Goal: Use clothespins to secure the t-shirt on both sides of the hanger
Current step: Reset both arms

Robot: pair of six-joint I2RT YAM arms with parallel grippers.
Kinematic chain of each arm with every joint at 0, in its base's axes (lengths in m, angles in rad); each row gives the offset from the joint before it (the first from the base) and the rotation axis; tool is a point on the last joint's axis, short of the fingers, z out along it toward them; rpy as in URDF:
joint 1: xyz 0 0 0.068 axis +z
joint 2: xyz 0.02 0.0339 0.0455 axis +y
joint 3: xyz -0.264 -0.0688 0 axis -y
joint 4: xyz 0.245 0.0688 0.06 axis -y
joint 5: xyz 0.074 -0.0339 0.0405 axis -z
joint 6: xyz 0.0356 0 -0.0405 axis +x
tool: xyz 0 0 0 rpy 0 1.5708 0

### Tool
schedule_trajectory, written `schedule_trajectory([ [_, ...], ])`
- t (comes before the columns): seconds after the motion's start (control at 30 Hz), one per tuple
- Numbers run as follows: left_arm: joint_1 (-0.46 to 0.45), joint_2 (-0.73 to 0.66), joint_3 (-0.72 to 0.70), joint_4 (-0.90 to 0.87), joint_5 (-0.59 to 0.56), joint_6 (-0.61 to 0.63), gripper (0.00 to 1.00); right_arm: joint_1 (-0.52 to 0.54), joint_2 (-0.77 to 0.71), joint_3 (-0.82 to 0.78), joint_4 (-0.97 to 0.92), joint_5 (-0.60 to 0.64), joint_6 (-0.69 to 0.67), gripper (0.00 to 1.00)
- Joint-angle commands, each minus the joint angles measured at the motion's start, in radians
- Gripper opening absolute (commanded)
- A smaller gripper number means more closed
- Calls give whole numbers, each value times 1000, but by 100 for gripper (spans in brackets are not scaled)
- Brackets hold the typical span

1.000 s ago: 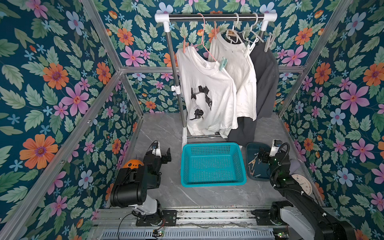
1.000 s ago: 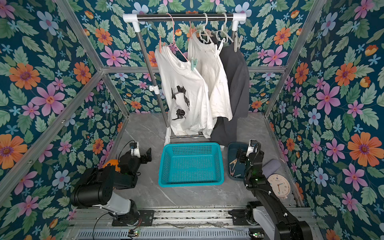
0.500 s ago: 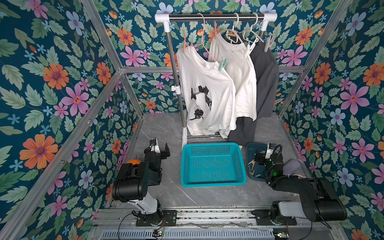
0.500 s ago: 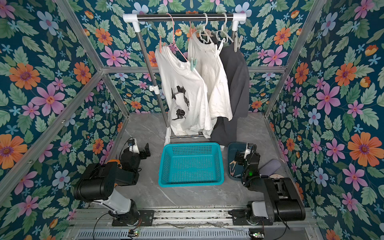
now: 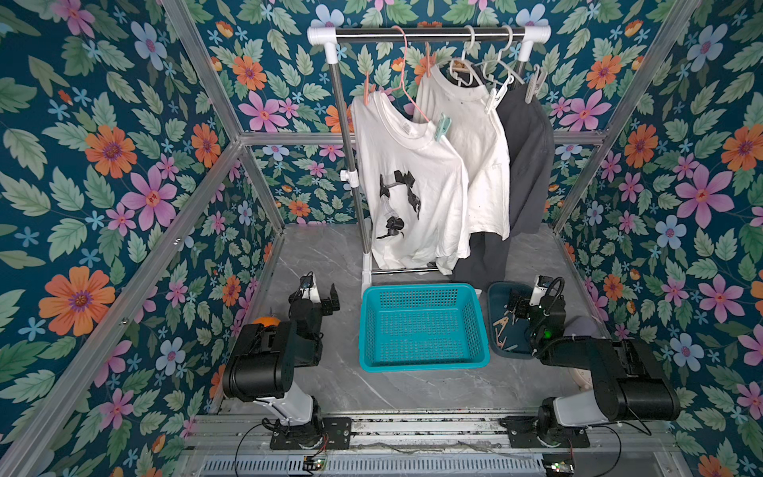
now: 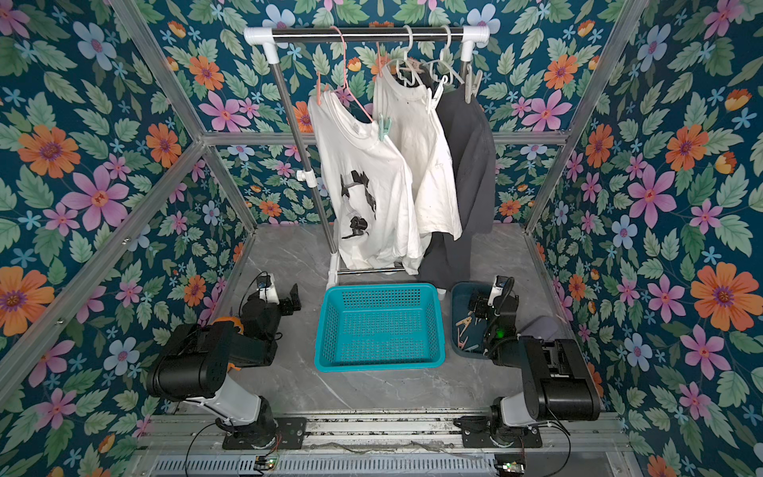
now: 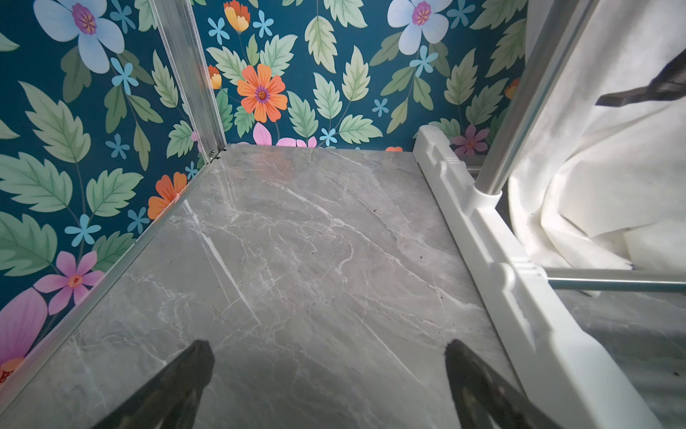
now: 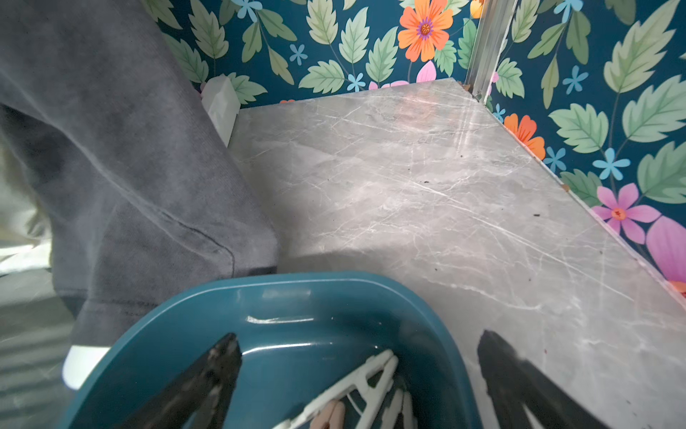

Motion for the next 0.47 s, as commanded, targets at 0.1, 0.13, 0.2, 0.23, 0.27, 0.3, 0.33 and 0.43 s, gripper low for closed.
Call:
schedule_trajectory([
  [0.1, 1, 0, 3, -3, 1, 13, 100, 1, 2, 2, 25, -10, 4, 100],
  [0.13, 0, -1, 3, -4, 0, 12, 100, 1, 2, 1, 27, -10, 4, 100],
  [0.2, -1, 2, 8, -11, -2, 14, 100, 2, 2, 1, 26, -10, 5, 100],
  [0.23, -6, 5, 14, -19, -13, 17, 100, 1, 2, 0, 26, -11, 3, 100],
  [0.27, -8, 6, 16, -22, -13, 15, 100, 1, 2, 0, 26, -9, 3, 100],
  [0.3, -7, 6, 17, -22, -11, 13, 100, 1, 2, 1, 24, -9, 2, 100],
  [0.33, -7, 6, 17, -22, -13, 13, 100, 1, 3, 1, 25, -9, 3, 100],
  [0.43, -7, -1, 6, -10, -11, 13, 100, 1, 2, 1, 25, -10, 2, 100],
])
